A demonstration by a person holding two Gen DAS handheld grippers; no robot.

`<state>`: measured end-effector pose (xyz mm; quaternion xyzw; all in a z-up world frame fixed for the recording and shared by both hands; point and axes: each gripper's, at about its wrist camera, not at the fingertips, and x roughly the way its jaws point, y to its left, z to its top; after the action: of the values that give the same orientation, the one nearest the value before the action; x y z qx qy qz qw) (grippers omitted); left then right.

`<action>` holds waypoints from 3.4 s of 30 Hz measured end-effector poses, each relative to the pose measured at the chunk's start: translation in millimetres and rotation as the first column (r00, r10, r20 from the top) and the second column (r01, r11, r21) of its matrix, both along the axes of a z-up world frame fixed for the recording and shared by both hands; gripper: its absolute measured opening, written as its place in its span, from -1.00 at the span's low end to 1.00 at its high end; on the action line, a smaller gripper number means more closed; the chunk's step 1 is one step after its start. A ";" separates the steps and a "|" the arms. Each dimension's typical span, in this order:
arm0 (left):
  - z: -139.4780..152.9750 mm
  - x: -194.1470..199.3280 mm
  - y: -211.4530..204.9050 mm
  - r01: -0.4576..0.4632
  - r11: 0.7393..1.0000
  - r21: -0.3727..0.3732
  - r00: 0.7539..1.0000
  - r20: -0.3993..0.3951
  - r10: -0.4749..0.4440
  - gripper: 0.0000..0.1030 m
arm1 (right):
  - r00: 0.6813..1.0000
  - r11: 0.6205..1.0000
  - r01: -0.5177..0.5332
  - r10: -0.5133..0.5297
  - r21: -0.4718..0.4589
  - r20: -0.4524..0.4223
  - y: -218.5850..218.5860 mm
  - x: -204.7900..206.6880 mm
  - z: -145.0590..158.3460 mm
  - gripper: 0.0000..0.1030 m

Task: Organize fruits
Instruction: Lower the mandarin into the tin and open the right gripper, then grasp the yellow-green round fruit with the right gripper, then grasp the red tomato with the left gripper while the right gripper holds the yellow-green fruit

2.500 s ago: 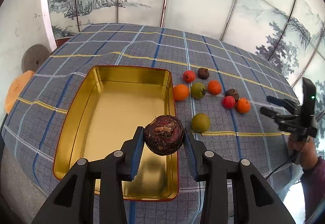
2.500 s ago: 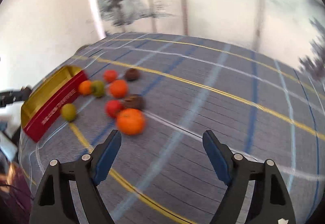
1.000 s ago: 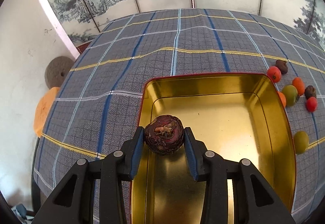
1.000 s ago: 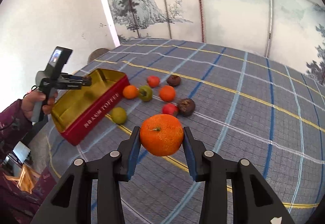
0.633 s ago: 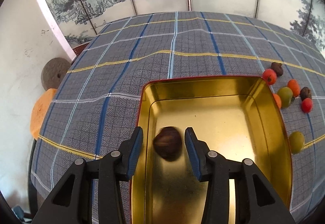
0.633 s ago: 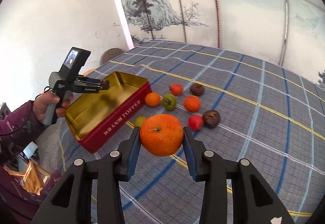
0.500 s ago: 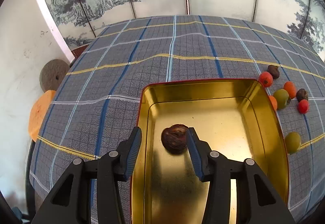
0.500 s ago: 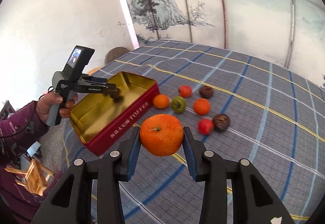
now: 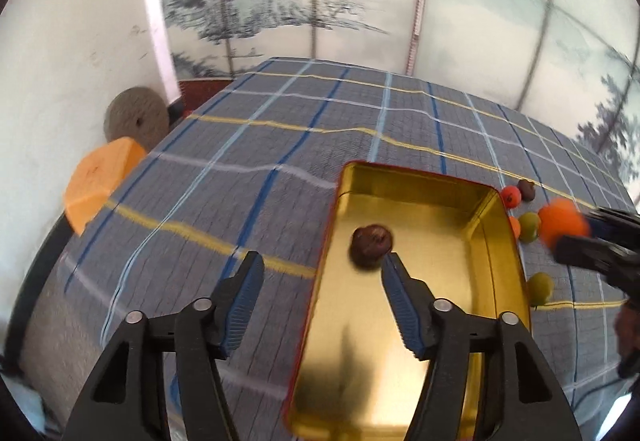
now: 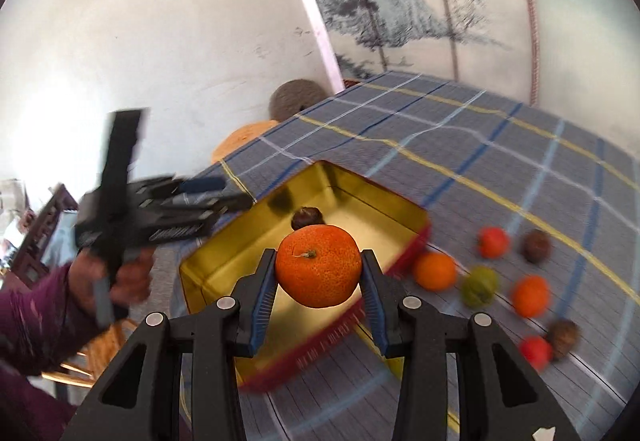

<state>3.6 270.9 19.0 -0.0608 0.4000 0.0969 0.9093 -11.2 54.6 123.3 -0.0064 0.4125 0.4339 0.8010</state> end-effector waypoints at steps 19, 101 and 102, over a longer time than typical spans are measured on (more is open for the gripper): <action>-2.5 -56.7 -1.9 -0.005 0.999 -0.037 1.000 -0.022 0.004 0.83 | 0.992 0.997 0.071 -0.074 -0.032 -0.101 73.1 47.5 -51.6 0.12; -74.4 130.0 -300.9 0.566 0.821 -0.076 0.806 -0.157 -0.570 -0.40 | 0.840 0.834 0.540 -0.543 -0.110 0.001 -319.1 -54.5 -71.3 -0.37; -74.3 129.6 -300.2 0.562 0.823 -0.080 0.809 -0.153 -0.567 -0.40 | 0.839 0.833 0.541 -0.545 -0.115 -0.002 -318.8 -53.8 -72.1 -0.37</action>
<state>133.2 -29.2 -55.3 0.0552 0.4776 -0.1789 0.8584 -65.0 -264.2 51.2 0.0745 0.4345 0.1658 0.8821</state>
